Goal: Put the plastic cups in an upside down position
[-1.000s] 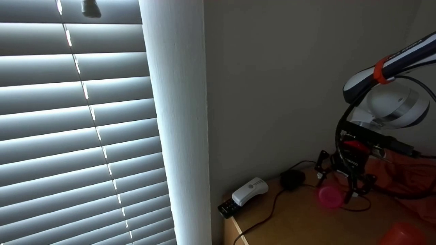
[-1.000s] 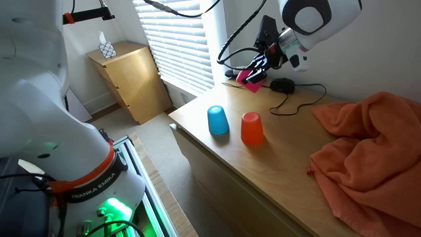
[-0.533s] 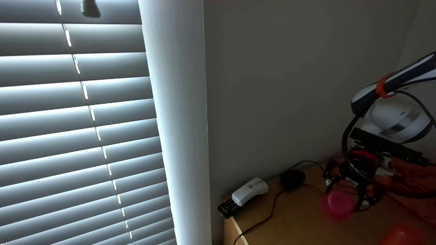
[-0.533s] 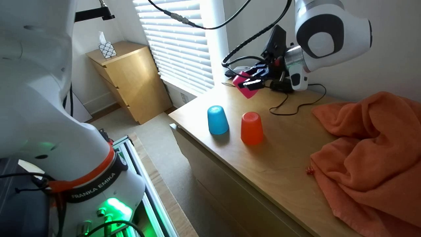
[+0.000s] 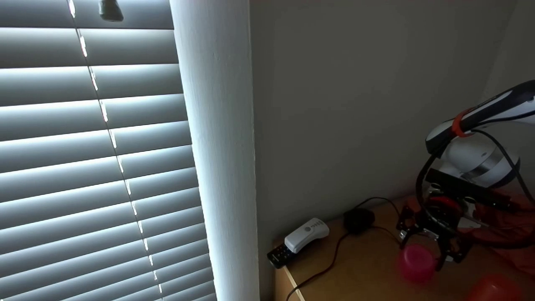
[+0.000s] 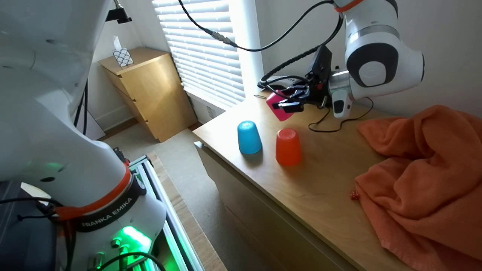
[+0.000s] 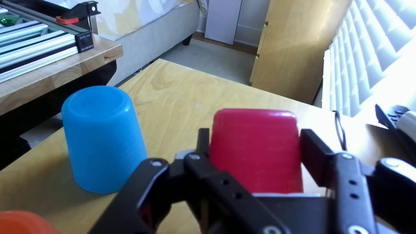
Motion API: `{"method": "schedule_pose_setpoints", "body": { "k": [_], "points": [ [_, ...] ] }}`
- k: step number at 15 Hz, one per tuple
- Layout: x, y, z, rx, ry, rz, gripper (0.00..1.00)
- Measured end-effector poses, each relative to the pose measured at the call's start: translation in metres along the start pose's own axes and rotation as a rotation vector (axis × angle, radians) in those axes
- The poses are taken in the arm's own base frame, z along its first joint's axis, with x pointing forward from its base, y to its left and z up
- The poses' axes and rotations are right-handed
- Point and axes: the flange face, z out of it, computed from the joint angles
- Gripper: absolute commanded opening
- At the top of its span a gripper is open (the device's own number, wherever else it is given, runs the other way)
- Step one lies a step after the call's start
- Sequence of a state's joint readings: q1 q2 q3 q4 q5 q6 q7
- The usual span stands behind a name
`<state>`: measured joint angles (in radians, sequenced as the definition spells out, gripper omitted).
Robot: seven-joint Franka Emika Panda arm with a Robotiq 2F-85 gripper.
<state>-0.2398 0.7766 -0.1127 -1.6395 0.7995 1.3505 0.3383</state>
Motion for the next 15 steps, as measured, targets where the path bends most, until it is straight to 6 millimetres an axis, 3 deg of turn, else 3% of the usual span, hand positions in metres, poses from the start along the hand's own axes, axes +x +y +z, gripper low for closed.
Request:
{"method": "schedule_pose_setpoints", "body": {
  "k": [1, 5, 14, 15],
  "points": [
    [0.000, 0.000, 0.000, -0.001, 0.001, 0.000, 0.44],
    [0.002, 0.001, -0.001, -0.002, 0.004, 0.025, 0.44],
    [0.035, 0.005, 0.020, 0.040, -0.080, 0.247, 0.44],
    [0.036, 0.005, 0.019, 0.038, -0.084, 0.261, 0.60]
  ]
}}
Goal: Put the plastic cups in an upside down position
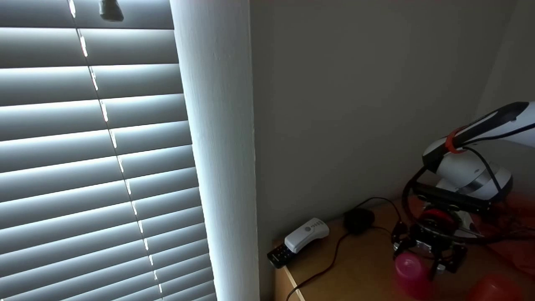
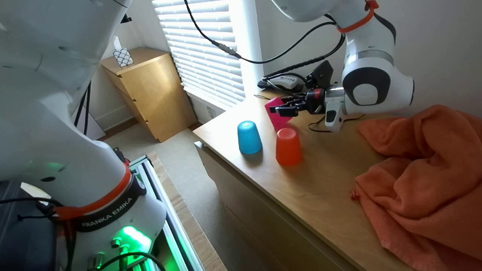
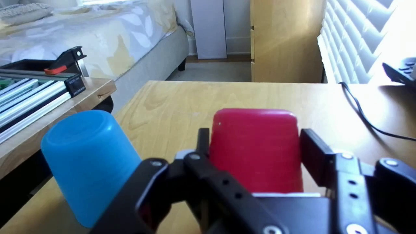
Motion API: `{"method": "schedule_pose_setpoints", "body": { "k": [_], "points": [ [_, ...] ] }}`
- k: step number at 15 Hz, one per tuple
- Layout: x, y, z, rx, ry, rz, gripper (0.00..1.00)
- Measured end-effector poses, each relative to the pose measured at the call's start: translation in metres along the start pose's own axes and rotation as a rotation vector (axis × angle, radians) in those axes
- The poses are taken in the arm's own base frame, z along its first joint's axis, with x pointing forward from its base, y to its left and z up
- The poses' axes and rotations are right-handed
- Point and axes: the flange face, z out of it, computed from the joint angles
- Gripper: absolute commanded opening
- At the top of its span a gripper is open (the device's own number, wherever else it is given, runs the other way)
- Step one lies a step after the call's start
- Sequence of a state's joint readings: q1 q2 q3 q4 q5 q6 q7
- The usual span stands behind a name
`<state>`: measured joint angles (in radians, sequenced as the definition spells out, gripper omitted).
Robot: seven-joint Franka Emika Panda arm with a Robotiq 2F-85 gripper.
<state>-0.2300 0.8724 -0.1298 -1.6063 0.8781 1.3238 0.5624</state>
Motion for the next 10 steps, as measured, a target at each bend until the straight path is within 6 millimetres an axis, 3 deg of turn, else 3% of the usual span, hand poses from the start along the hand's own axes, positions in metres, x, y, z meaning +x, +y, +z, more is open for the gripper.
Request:
{"method": "schedule_pose_setpoints", "body": {
  "k": [1, 3, 4, 6, 8, 10],
  "points": [
    [0.001, 0.000, -0.001, -0.002, -0.002, 0.015, 0.46],
    [0.002, 0.000, -0.004, -0.003, -0.003, 0.037, 0.44],
    [0.003, 0.001, -0.006, -0.001, 0.000, 0.046, 0.57],
    [0.003, 0.003, -0.011, 0.005, 0.008, 0.062, 0.93],
    [0.005, 0.006, -0.017, 0.010, 0.017, 0.080, 1.00],
    [0.008, 0.009, -0.021, 0.015, 0.024, 0.093, 1.00]
  ]
}}
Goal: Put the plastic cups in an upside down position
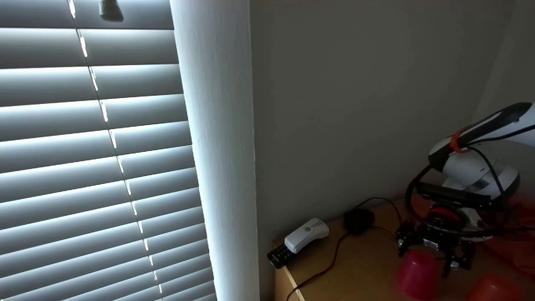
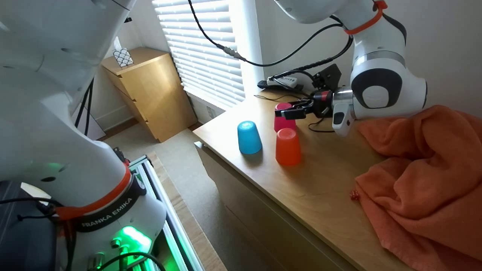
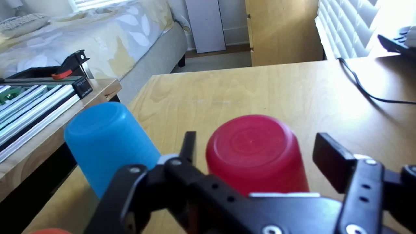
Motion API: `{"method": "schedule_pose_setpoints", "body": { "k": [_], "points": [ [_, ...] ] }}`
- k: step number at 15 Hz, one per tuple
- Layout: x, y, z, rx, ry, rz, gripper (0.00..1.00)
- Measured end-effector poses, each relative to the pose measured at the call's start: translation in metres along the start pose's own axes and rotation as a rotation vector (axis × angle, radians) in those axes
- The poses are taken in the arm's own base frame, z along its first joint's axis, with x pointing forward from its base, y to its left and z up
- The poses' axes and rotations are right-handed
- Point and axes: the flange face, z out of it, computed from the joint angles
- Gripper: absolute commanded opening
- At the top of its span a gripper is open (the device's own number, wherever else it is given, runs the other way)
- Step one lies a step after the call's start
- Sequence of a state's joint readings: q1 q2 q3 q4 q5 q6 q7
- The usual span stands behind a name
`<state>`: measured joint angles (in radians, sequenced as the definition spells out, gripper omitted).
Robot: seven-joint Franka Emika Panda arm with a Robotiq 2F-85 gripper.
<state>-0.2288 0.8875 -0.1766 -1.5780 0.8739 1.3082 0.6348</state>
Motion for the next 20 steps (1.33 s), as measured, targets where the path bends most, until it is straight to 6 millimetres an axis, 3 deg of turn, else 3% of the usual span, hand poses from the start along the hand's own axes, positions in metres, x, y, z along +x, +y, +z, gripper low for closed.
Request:
{"method": "schedule_pose_setpoints", "body": {
  "k": [5, 8, 15, 20],
  "points": [
    [-0.002, 0.002, -0.010, 0.002, 0.062, 0.010, 1.00],
    [-0.017, -0.004, -0.017, -0.005, 0.169, -0.006, 1.00],
    [-0.092, -0.015, -0.025, -0.011, 0.532, -0.114, 1.00],
    [-0.140, -0.007, -0.021, 0.023, 0.738, -0.207, 1.00]
  ]
}}
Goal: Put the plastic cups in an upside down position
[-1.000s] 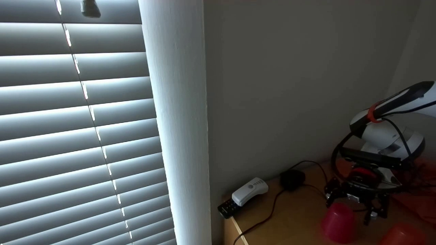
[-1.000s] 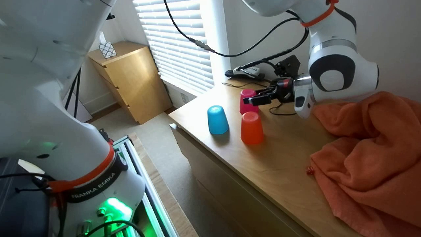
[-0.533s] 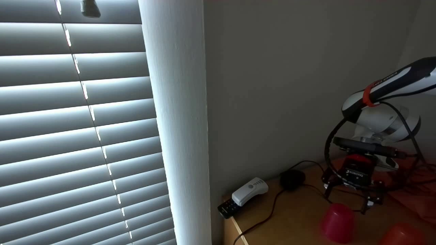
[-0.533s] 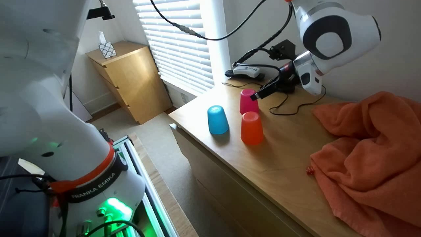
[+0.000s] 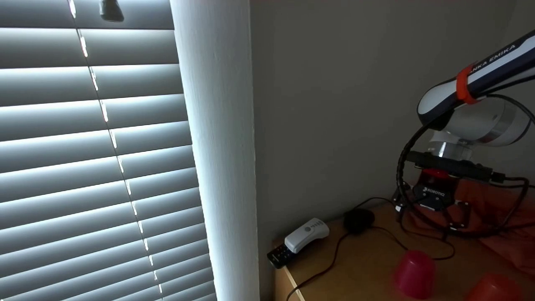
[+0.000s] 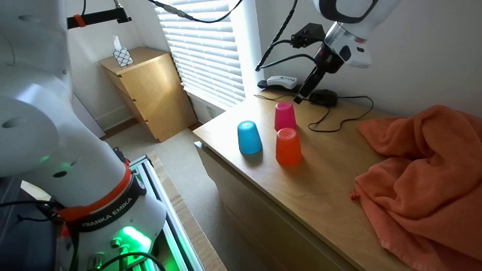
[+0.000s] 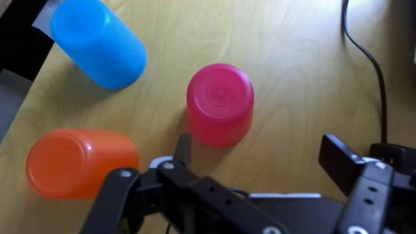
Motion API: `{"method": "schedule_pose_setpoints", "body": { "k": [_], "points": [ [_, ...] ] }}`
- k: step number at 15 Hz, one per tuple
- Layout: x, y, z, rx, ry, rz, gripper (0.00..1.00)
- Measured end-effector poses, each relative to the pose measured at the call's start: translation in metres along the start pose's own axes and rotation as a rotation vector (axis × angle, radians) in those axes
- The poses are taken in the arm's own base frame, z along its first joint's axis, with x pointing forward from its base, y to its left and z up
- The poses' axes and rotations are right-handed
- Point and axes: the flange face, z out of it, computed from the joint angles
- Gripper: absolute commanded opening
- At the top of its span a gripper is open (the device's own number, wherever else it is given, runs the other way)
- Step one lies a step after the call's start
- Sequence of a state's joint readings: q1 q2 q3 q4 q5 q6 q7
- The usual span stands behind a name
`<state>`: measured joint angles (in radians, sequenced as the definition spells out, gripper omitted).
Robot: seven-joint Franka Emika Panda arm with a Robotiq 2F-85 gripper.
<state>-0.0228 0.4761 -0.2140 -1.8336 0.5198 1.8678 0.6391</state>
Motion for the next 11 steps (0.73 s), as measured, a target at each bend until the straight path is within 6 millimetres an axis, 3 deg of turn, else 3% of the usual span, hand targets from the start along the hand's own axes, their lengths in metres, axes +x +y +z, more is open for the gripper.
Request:
{"method": "schedule_pose_setpoints", "body": {
  "k": [5, 11],
  "points": [
    [-0.033, 0.017, -0.011, 0.042, 0.146, -0.052, 1.00],
    [-0.065, 0.042, -0.009, 0.082, 0.170, -0.030, 1.00]
  ]
}}
